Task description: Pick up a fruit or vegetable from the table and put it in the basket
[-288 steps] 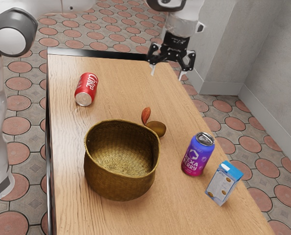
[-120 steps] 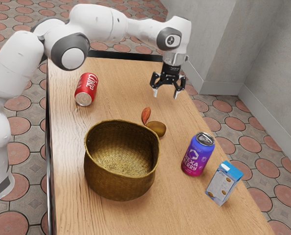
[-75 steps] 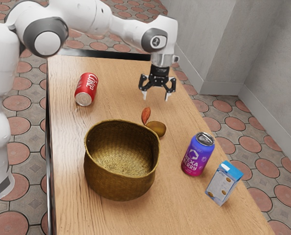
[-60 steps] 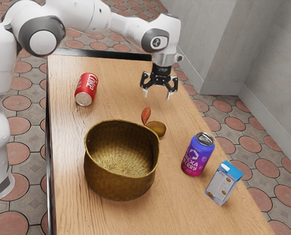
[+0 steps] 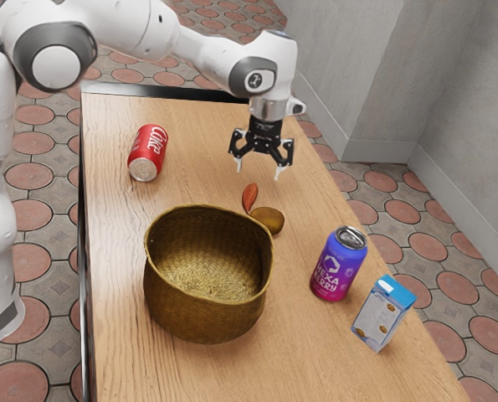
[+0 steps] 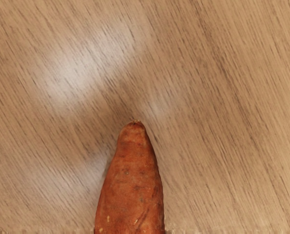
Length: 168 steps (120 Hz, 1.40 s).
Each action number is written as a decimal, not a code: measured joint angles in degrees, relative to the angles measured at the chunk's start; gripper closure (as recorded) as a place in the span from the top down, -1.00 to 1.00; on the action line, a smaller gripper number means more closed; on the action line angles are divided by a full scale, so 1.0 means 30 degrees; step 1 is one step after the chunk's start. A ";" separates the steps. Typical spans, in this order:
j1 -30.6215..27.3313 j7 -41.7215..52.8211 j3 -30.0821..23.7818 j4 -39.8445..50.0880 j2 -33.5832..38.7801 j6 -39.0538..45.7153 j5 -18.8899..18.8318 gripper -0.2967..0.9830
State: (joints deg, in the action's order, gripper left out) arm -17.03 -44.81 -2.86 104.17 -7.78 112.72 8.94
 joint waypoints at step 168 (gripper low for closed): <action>0.0520 0.1929 0.0311 0.2258 -0.0133 0.1423 0.1591 0.54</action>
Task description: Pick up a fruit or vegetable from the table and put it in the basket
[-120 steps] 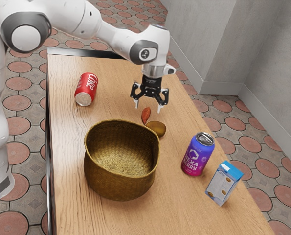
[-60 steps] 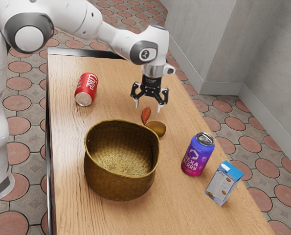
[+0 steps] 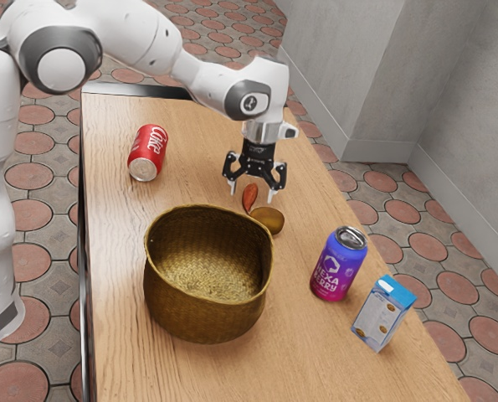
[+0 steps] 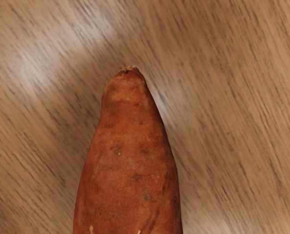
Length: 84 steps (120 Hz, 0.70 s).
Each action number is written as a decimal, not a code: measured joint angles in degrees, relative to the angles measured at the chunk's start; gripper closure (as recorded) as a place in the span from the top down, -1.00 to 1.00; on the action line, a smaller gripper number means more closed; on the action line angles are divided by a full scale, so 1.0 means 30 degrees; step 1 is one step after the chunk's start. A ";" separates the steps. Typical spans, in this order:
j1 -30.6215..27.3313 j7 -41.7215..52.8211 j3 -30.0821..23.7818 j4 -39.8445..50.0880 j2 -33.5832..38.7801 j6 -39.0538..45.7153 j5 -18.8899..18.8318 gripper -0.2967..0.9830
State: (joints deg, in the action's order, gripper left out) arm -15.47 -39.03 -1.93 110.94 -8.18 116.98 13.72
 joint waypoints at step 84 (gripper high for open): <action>0.0041 -0.0016 0.0027 -0.0030 -0.0026 0.0077 0.0417 -0.24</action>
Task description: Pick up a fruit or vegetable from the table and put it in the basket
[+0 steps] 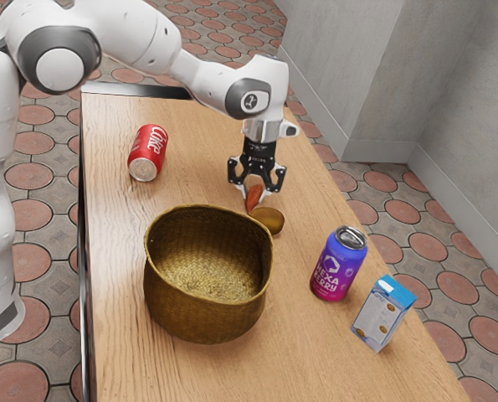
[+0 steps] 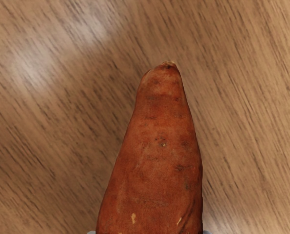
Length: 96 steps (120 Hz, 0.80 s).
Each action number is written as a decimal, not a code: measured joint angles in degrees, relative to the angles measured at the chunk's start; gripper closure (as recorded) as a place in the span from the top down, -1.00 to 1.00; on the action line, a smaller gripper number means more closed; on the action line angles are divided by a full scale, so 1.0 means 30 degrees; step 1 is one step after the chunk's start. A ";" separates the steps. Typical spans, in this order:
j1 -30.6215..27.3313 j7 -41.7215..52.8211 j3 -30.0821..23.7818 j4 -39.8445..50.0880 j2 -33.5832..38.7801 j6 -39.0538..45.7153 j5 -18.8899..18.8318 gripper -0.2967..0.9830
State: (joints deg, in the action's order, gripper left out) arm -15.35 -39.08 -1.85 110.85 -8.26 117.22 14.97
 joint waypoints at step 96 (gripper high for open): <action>0.5941 -0.9617 -0.2680 0.5663 1.1934 -0.0685 0.1587 -0.36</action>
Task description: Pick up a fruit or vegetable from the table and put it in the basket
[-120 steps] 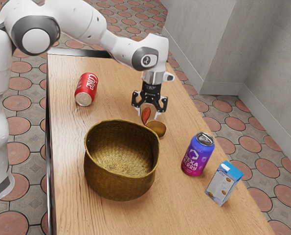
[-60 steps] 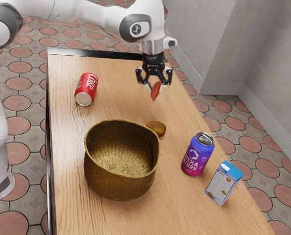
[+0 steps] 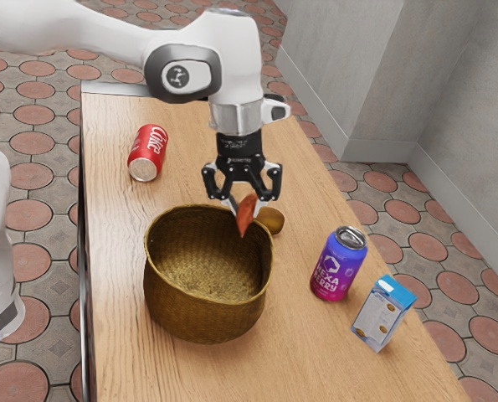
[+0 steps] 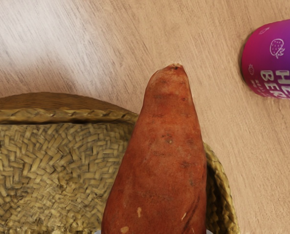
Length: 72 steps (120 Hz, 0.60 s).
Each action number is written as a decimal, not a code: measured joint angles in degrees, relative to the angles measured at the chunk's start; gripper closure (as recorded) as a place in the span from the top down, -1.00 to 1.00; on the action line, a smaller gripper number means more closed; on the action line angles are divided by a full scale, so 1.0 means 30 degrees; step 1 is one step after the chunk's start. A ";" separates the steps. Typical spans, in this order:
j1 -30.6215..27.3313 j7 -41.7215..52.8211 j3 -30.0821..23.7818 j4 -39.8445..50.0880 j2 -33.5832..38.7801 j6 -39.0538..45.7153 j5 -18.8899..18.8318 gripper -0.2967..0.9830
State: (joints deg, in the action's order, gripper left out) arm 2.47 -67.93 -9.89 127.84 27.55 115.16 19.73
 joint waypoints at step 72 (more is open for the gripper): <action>-0.0210 -0.5636 0.1258 -0.3696 -0.2557 -0.0437 0.0321 0.42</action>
State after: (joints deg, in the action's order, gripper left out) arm 1.84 -84.83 -6.12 116.75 19.88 113.85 20.69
